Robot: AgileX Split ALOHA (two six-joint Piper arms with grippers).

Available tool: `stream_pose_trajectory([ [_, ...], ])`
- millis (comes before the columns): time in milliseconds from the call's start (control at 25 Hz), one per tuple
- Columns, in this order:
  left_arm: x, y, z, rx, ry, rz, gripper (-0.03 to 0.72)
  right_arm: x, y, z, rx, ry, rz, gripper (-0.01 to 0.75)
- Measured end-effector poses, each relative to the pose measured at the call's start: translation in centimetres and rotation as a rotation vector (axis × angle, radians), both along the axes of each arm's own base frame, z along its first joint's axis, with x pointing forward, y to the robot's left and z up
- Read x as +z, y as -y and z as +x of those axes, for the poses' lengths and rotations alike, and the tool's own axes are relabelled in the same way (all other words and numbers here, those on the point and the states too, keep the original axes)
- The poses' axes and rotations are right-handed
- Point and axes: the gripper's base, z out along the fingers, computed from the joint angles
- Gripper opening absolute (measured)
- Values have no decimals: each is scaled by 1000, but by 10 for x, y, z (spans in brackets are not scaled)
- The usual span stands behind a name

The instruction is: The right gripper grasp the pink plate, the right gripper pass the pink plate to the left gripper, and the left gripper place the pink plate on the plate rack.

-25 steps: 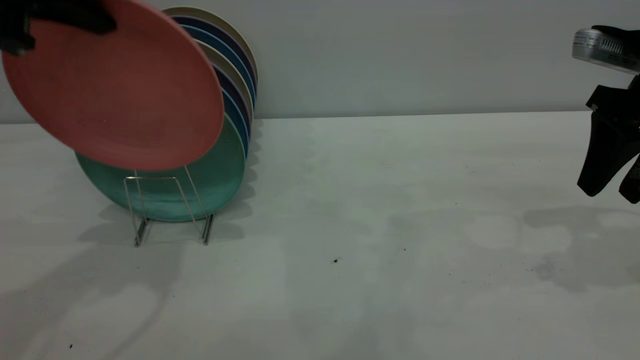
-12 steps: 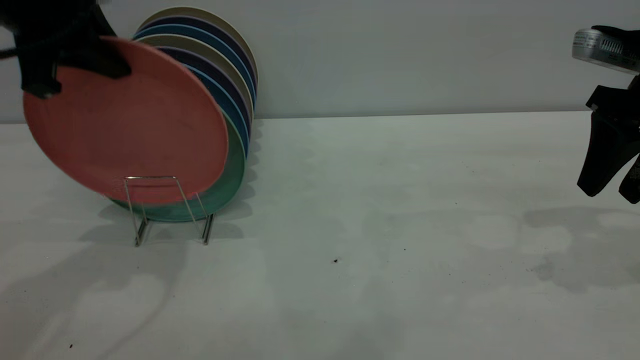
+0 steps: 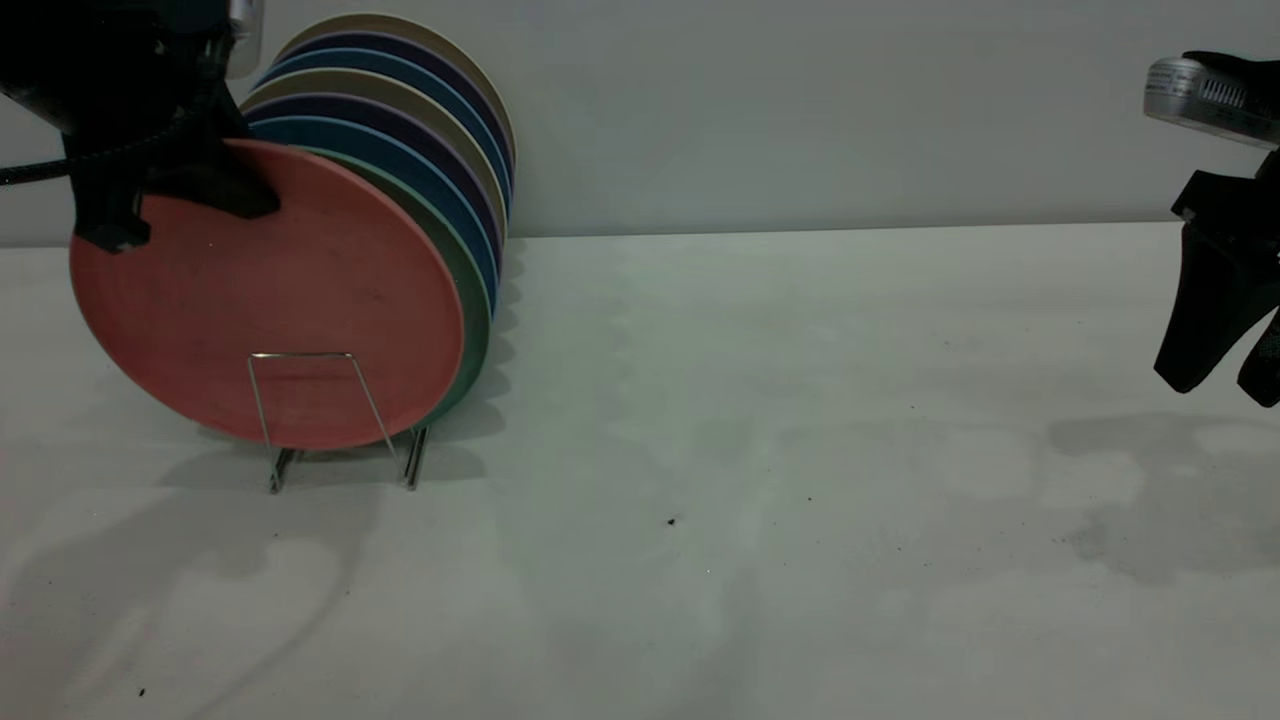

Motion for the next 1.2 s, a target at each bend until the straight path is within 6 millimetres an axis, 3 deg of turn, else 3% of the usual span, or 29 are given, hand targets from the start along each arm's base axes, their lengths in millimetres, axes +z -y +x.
stream_pose_trajectory([
  [160,0,0,0,0,-5,-4,368,0,0,0,0,0,0,538],
  [280,1,0,-1,0,-1,-5,444,0,0,0,0,0,0,538],
  [440,17,1,-6,-8,26,-15,466,0,0,0,0,0,0,538],
  [720,62,6,-32,-26,20,-107,470,0,0,0,-2,5,-2,538],
  [880,79,9,-43,261,-100,-400,448,0,-4,1,21,14,-18,538],
  [1080,84,-12,-49,875,-347,-844,427,12,-26,7,116,-7,-174,538],
  [1200,85,-34,-60,1094,-407,-856,427,28,-32,7,145,-71,-364,538],
])
